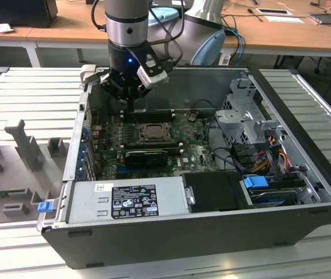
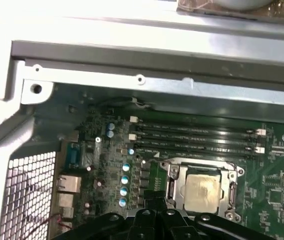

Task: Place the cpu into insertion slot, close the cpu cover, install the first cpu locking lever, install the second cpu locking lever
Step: 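Install the first cpu locking lever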

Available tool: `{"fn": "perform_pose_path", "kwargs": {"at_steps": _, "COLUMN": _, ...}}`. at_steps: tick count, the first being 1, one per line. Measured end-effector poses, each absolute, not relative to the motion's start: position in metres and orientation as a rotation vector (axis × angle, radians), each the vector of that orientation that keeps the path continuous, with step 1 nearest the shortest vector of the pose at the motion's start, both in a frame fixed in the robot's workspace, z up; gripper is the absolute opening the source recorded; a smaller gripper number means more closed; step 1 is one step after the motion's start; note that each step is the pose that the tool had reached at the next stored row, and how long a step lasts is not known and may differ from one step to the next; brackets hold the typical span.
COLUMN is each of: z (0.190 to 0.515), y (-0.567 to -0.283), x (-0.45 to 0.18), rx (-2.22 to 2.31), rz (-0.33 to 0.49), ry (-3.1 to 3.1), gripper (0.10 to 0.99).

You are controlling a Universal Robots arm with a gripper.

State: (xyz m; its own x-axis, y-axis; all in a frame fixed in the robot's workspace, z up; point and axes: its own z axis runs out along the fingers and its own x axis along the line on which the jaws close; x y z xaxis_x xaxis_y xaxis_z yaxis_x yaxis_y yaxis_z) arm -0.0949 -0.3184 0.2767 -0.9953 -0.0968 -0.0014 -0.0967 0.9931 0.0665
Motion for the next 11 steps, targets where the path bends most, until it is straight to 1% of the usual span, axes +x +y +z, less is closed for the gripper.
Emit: {"fn": "perform_pose_path", "kwargs": {"at_steps": 11, "z": 0.2691, "y": -0.3184, "x": -0.0978, "rx": 0.085, "rz": -0.105, "ry": -3.138, "gripper": 0.106}}
